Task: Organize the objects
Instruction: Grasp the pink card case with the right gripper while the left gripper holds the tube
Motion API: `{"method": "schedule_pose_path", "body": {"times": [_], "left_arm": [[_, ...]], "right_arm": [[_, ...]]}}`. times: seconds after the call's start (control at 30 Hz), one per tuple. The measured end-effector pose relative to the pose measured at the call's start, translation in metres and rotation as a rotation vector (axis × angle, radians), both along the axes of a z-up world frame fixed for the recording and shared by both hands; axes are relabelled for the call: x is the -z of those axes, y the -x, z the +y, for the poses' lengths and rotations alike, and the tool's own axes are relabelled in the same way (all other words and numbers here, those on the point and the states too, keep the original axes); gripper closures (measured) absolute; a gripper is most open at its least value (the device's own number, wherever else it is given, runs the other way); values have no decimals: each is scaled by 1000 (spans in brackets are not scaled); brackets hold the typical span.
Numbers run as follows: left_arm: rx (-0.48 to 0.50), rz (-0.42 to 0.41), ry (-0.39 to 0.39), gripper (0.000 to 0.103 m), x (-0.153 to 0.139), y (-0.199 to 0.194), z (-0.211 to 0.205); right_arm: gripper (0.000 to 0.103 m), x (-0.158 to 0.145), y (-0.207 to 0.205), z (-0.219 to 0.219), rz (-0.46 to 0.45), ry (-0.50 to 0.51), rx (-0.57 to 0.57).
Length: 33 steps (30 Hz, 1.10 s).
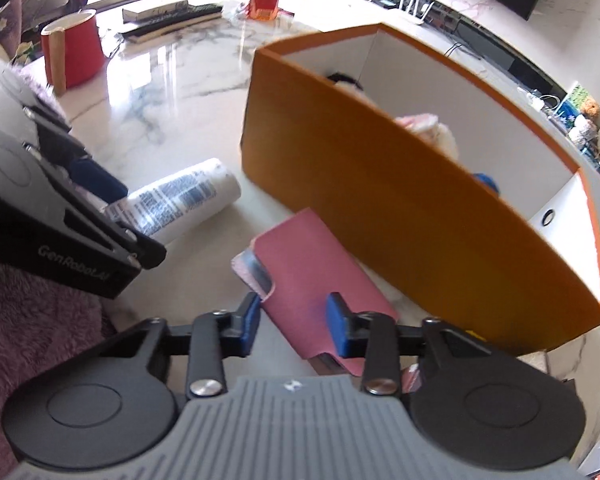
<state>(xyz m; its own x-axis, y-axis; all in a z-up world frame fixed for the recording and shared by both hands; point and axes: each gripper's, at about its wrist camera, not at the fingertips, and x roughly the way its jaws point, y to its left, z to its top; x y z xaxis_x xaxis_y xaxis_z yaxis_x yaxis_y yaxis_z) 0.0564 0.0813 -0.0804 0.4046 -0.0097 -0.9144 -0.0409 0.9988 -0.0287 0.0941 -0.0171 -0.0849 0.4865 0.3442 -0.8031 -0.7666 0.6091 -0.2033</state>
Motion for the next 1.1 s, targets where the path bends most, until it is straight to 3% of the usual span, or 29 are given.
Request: {"method": "schedule_pose_path", "body": {"times": [0.3,0.33,0.37,0.4,0.63,0.7,0.8,0.97,1.1], "left_arm": [[-10,-102,7,42,-34,-8,3],[-13,-111,5,83,-37,-10,4],[-15,-108,-10,95,-40,-13,4],[-16,-110,-3,90,-42,-16,5],[17,-123,-11,97,-48,-34,1],[32,-116,5,94,-48,-35,0],[48,-76,30,70,-40,-36,-2],[84,-6,13,60,-22,-34,-7],[73,54,27,40,-7,-30,-6]], "right_arm": [[80,-39,-29,-8,46,-96,78],[80,-41,-35,-6,60,-104,97],[83,-43,-41,-6,69,-107,112],[85,-44,-46,-6,74,-105,125],[84,-42,-72,-8,161,-138,118],[83,-42,-75,-8,176,-134,105],[80,-40,-77,-7,182,-128,97],[70,-24,-80,3,204,-33,32],[71,-20,-84,5,224,-6,14]]}}
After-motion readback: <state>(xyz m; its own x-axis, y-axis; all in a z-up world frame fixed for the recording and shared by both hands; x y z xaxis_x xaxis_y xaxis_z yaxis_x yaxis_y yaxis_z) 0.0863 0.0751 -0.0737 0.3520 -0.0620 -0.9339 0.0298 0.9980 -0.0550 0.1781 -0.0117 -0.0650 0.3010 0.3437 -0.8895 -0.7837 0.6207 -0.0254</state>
